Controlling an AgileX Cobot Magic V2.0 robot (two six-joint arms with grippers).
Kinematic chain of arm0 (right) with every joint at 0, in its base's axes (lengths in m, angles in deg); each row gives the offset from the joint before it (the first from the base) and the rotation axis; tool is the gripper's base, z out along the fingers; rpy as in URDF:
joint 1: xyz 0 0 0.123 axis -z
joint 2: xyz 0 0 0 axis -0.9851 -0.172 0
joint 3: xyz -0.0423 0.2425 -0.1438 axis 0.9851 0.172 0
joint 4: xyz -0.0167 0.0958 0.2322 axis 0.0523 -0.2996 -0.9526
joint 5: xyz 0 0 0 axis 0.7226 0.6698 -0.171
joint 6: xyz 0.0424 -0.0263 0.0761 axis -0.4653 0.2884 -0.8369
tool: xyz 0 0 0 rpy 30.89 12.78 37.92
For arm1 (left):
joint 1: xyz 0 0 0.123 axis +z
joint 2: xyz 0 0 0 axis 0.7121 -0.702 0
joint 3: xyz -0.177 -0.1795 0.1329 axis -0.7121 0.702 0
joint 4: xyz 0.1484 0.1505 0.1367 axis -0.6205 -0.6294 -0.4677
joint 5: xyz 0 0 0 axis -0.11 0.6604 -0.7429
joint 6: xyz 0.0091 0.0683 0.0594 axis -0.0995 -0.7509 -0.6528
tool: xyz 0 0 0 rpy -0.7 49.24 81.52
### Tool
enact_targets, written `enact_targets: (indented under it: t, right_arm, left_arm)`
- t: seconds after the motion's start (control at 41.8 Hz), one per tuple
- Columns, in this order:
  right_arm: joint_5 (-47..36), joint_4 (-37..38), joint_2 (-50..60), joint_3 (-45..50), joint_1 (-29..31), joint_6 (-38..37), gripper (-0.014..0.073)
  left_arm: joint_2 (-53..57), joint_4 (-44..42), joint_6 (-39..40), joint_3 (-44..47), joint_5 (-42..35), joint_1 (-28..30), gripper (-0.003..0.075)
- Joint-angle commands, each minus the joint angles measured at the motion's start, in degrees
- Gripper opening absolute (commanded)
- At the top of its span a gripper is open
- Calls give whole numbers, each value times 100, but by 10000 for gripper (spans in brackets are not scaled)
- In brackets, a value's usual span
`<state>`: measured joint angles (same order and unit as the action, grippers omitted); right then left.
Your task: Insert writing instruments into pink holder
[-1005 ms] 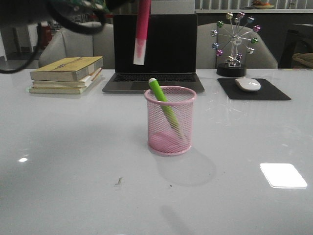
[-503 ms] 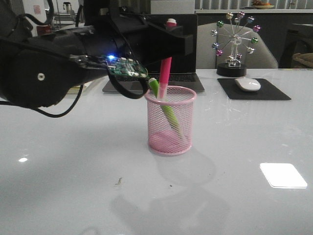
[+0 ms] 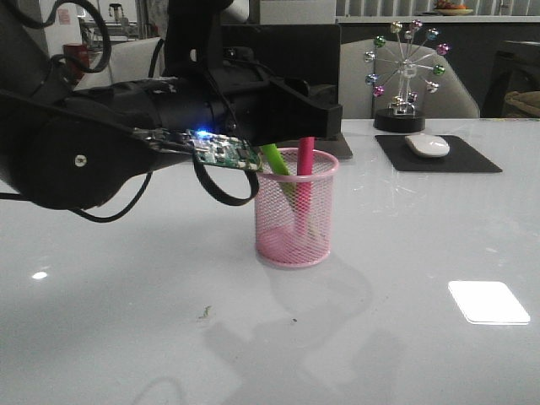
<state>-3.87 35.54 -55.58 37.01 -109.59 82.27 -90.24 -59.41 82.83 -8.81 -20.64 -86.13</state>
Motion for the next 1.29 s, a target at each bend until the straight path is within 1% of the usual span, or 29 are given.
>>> enact_targets:
  t: [0.0, 0.096, 0.383, 0.503, 0.622, 0.694, 0.766, 1.029, 1.173, 1.268]
  right_arm:
    - [-390, 9, -49, -147, 32, -7, 392]
    - [-390, 9, -49, -147, 32, -7, 392]
    - [-390, 9, -49, -147, 32, -7, 392]
    - [-390, 9, -49, -147, 32, -7, 392]
    - [-390, 9, -49, -147, 32, -7, 392]
    - [-390, 9, -49, -147, 32, -7, 392]
    - [-390, 9, -49, -147, 32, -7, 392]
    - [-390, 9, -49, -147, 32, -7, 392]
    - [-340, 9, -49, -145, 32, -7, 392]
    - [-296, 19, -49, -133, 32, -7, 392]
  left_arm:
    - [681, -39, -69, -181, 273, -40, 388]
    - [1294, -39, -153, -216, 1322, -40, 388]
    - [3577, -108, -153, -220, 4924, -40, 384]
    - [4426, -108, -153, -220, 6154, -40, 384]
    - [5145, -207, -153, -194, 7200, -40, 384]
    - [5587, -207, -153, -30, 7681, -40, 384]
    - [6004, -207, -153, 191, 7959, -40, 384]
    - [7501, -270, -153, 1062, 8585, -40, 384]
    - [8091, -314, -153, 1395, 8995, -40, 384]
    - [8371, -456, -153, 1598, 9093, -40, 384]
